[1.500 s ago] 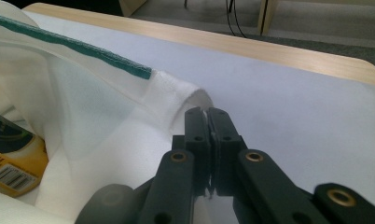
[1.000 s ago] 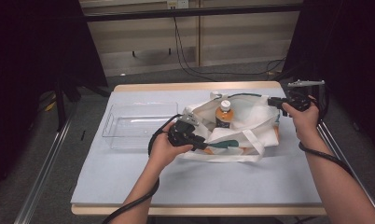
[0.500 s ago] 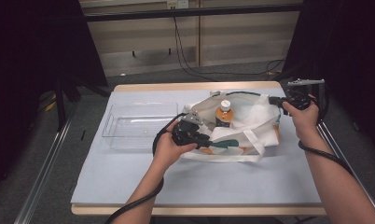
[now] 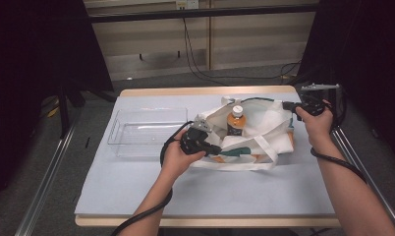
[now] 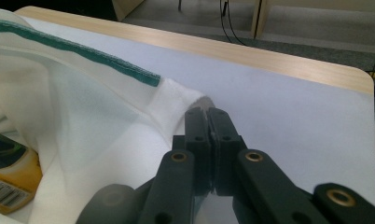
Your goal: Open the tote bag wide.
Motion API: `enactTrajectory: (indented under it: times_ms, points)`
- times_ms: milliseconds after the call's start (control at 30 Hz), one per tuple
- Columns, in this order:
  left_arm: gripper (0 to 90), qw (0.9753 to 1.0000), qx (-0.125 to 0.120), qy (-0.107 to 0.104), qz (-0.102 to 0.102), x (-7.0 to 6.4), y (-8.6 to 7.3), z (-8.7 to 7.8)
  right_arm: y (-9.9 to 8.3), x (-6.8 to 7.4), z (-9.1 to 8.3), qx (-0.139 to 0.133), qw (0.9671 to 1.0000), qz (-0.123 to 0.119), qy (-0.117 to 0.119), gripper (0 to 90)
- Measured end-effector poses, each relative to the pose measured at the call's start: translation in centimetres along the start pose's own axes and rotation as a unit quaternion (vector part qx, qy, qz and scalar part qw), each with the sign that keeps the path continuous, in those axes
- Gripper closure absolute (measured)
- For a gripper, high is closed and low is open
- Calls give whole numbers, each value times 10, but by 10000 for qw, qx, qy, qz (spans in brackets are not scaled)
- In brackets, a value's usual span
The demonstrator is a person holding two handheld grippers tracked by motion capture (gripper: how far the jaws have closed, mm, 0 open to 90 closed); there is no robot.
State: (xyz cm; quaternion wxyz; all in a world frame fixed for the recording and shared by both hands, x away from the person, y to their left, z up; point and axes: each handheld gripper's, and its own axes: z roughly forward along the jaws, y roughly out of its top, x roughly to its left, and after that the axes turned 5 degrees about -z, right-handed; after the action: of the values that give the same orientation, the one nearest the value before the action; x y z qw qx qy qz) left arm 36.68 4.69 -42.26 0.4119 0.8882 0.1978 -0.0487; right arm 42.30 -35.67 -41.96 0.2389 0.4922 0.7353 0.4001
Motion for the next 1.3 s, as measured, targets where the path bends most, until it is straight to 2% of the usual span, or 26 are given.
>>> enactTrajectory:
  times_ms: [33, 133, 233, 267, 467, 533, 567, 700, 767, 800, 867, 900, 967, 1000, 1033, 1067, 1100, 1167, 1200, 1233, 1267, 1300]
  points:
    - [894, 9999, 145, 43, 62, 0, 0, -1, 0, 0, 0, 2, 10000, 6, -13, 873]
    - [894, 10000, 39, -27, -19, 2, -3, 1, -1, -1, 1, 33, 10000, -19, -24, 872]
    - [895, 10000, 91, -30, -3, 3, -4, 3, -3, -1, 3, 39, 10000, -32, -32, 870]
    - [894, 10000, 44, -38, -59, 3, -4, 3, -4, 0, 3, 61, 10000, -33, -27, 870]
    - [892, 9998, 172, -2, 47, 3, -6, 5, -9, 0, 7, 104, 9999, -28, -60, 868]
    - [891, 9999, 96, -44, -28, 2, -7, 8, -10, 0, 8, 112, 9999, -28, -59, 866]
    - [891, 9999, 151, -8, 42, 3, -7, 7, -11, 0, 8, 121, 9999, -22, -65, 866]
    - [890, 9999, 152, 0, -1, 2, -7, 9, -11, 0, 8, 122, 9999, -36, -57, 865]
    - [890, 9996, 285, 42, 41, 3, -7, 7, -11, 0, 9, 139, 9999, -62, -72, 865]
    - [890, 9998, 200, 2, 16, 3, -8, 9, -11, 0, 9, 151, 9998, -66, -67, 864]
    - [888, 9996, 280, 20, 7, 3, -7, 8, -12, 0, 10, 155, 9998, -88, -71, 863]
    - [888, 9998, 193, -40, -8, 3, -8, 10, -13, -1, 10, 154, 9998, -79, -99, 863]
    - [886, 9996, 265, 11, 33, 3, -7, 9, -13, -1, 10, 140, 9999, -61, -70, 862]
    - [885, 9998, 185, -43, 4, 3, -8, 9, -13, 0, 9, 140, 9999, -53, -61, 861]
    - [884, 9996, 268, 24, 14, 3, -7, 8, -13, 0, 9, 142, 9999, -45, -58, 861]
    - [881, 9994, 341, 19, 29, 3, -6, 7, -13, 0, 8, 138, 9999, -51, -55, 860]
    - [877, 9998, 212, -34, -26, 3, -6, 8, -12, 0, 8, 132, 9999, -66, -46, 859]
    - [858, 9994, 336, 4, -42, 2, -4, 6, -11, 0, 6, 131, 9999, -86, -56, 854]
    - [850, 9997, 241, -18, -31, 2, -4, 6, -10, 1, 5, 133, 9999, -56, -56, 848]
    - [840, 9997, 239, 9, -77, 1, -4, 5, -10, 1, 4, 115, 9999, -60, -26, 836]
    - [823, 9995, 326, 22, -37, 1, -2, 3, -9, 1, 3, 110, 9999, -88, -8, 815]
    - [807, 9996, 277, 25, -63, 1, -2, 3, -9, 1, 2, 98, 9999, -112, -33, 794]
